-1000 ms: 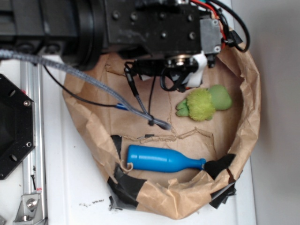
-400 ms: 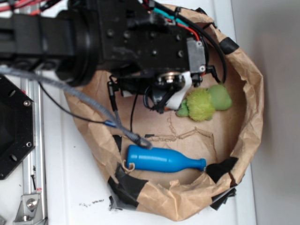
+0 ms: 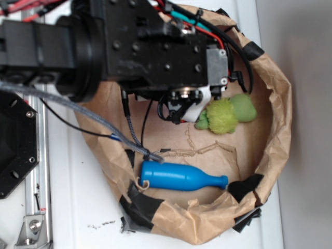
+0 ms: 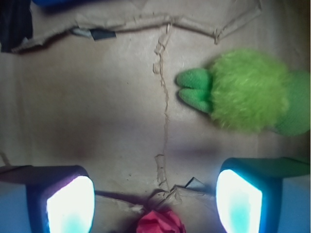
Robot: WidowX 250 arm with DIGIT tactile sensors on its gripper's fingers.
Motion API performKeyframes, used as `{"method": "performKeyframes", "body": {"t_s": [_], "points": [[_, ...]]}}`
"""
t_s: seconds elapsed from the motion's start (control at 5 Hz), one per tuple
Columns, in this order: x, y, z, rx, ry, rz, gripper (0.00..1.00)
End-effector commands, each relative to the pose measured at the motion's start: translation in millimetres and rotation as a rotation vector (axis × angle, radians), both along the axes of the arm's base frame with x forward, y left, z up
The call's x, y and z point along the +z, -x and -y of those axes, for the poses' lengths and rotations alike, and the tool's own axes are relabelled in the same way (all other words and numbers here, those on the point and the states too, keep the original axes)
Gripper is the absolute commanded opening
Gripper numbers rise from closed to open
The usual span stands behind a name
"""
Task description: Grab the red paper.
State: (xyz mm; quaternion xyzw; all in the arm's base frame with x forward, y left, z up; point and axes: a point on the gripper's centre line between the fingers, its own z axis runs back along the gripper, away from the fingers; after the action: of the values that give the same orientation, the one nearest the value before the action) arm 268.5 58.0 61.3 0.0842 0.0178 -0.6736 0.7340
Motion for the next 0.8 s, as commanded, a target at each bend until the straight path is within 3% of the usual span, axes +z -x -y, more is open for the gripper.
{"method": "performKeyframes", "body": {"t_s": [0.0, 0.2, 0.4, 0.6], "points": [[-13.6, 6.9, -24.2, 0.000, -0.081, 0.017, 1.00], [-29.4, 6.7, -42.0, 0.012, -0.123, -0.003, 1.00], [-30.8, 11.4, -45.0, 0.028, -0.120, -0.031, 1.00], [-24.1, 15.1, -53.3, 0.060, -0.173, -0.012, 1.00]]}}
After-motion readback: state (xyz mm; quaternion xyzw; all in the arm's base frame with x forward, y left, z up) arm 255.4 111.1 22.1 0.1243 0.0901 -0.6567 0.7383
